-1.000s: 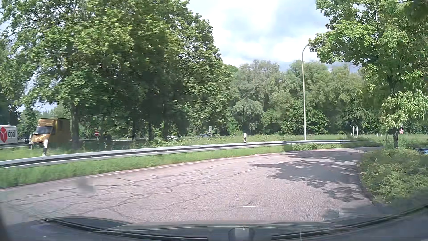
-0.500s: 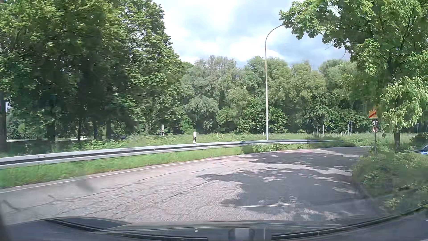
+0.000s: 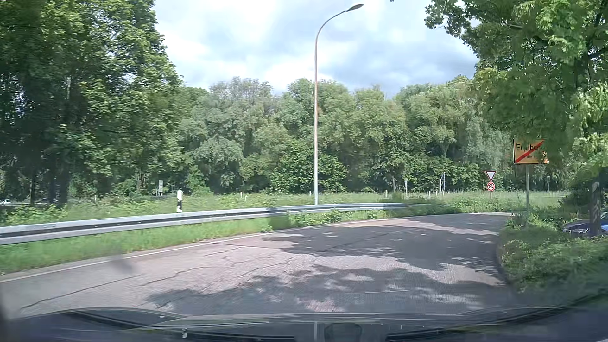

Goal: Follow the waypoints while adhering to traffic rules and regulations

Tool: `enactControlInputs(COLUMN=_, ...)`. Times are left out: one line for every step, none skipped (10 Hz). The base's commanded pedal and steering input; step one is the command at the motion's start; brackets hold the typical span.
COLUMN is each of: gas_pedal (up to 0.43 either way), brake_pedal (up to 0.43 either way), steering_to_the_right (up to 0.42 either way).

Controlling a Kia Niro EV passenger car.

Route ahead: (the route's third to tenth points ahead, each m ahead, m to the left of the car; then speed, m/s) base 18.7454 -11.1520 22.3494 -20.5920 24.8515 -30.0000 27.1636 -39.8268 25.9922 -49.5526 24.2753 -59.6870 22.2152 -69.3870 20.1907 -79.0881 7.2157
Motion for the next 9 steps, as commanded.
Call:
enactControlInputs(gas_pedal=0.098, brake_pedal=0.0, steering_to_the_right=0.205)
enactControlInputs(gas_pedal=0.098, brake_pedal=0.0, steering_to_the_right=0.204)
enactControlInputs(gas_pedal=0.098, brake_pedal=0.0, steering_to_the_right=0.201)
enactControlInputs(gas_pedal=0.098, brake_pedal=0.0, steering_to_the_right=0.201)
enactControlInputs(gas_pedal=0.087, brake_pedal=0.0, steering_to_the_right=0.201)
enactControlInputs(gas_pedal=0.087, brake_pedal=0.0, steering_to_the_right=0.202)
enactControlInputs(gas_pedal=0.087, brake_pedal=0.0, steering_to_the_right=0.204)
enactControlInputs(gas_pedal=0.087, brake_pedal=0.0, steering_to_the_right=0.207)
enactControlInputs(gas_pedal=0.067, brake_pedal=0.0, steering_to_the_right=0.211)
